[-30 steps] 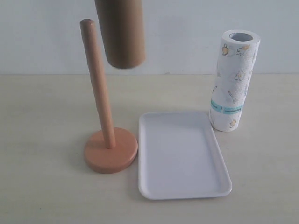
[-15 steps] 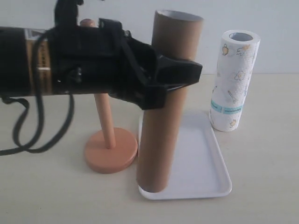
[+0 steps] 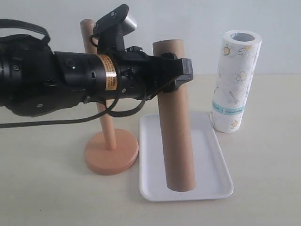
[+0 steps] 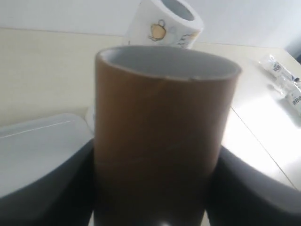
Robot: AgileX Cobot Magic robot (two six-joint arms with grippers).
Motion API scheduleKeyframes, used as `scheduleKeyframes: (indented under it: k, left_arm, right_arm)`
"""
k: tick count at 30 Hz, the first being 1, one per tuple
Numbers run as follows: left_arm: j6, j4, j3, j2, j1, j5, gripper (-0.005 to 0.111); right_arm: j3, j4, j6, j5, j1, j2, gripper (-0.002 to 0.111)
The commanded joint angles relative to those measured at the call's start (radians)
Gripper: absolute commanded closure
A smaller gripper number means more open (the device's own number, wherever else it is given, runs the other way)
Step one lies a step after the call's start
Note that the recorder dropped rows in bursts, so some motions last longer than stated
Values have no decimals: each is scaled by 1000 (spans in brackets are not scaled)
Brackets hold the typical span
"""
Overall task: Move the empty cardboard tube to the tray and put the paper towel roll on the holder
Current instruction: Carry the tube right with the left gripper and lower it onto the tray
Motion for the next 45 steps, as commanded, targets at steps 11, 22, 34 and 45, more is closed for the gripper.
scheduleKeyframes:
  k: [11, 22, 34, 45]
  left_arm:
    - [-118, -8, -120, 173, -5, 113, 103]
    - [-118, 75, -166, 209, -5, 149, 103]
    - [-118, 38, -225, 243, -5, 221, 103]
    - [-118, 36, -225, 243, -5, 209, 80]
  right_arm:
    - [0, 1, 0, -11, 3, -5, 108]
    - [0, 4, 0, -11, 3, -5, 108]
    - [0, 4, 0, -11, 3, -5, 108]
    - [0, 4, 0, -11, 3, -5, 108]
